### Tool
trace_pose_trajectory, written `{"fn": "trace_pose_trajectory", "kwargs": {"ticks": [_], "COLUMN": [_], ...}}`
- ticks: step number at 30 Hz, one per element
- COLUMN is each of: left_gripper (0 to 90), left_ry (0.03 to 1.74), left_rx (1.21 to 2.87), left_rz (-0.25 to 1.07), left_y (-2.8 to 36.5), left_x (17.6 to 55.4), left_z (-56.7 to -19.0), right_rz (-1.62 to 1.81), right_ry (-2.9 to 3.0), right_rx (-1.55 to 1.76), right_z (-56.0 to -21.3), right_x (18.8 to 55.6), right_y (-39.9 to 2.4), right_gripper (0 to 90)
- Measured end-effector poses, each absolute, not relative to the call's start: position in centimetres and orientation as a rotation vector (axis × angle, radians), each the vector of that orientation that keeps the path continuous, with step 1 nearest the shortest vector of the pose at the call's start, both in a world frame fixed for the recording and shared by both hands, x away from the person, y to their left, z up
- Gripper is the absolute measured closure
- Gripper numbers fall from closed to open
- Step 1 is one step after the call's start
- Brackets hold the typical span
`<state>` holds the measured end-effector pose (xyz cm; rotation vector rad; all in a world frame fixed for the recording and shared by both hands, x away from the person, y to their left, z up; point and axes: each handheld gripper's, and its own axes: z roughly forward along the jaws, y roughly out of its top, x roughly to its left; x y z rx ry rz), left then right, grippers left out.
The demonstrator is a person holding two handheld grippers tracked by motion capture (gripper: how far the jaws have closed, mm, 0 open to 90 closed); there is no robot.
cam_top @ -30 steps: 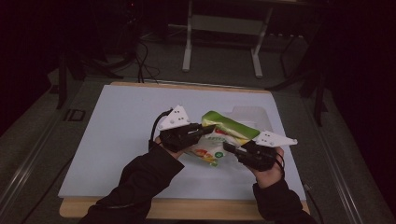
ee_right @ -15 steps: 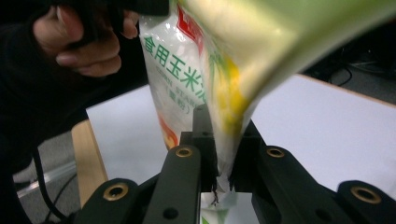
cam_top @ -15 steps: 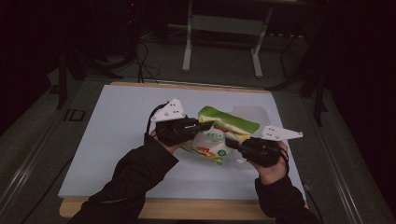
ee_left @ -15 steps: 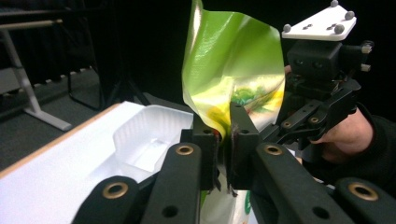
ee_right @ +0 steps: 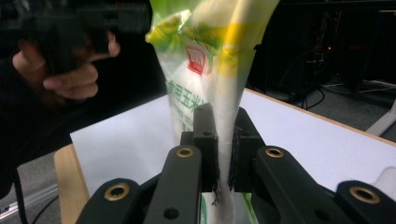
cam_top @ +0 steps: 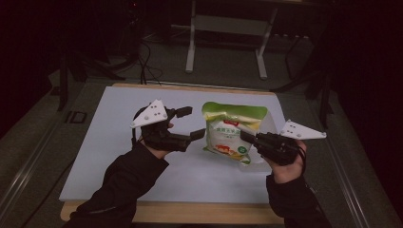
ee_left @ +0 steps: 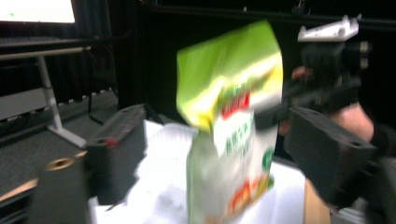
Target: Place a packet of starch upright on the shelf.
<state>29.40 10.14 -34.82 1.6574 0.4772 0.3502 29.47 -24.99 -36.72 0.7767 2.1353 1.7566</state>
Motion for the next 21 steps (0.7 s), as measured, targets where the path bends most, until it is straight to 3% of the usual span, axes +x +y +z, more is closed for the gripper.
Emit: {"fn": "trace_pose_trajectory", "kwargs": {"ticks": [4, 9, 21], "left_gripper": [13.4, 2.2, 1.5], "left_ry": [0.493, 0.558, 0.653], "left_rx": [1.689, 1.701, 1.734], "left_rz": [0.316, 0.255, 0.284], "left_y": [11.1, 12.2, 15.3], "left_x": [28.9, 28.4, 27.2], "left_z": [-36.4, -38.5, -43.2], "right_rz": [1.772, 1.782, 1.752], "right_ry": [2.069, 1.993, 1.898], "right_rx": [0.820, 0.864, 0.980], "right_z": [-36.1, -35.1, -34.4], "right_x": [29.8, 30.5, 33.4], "right_y": [-26.4, -28.2, -31.8], "right_gripper": [84.5, 84.5, 84.5]}}
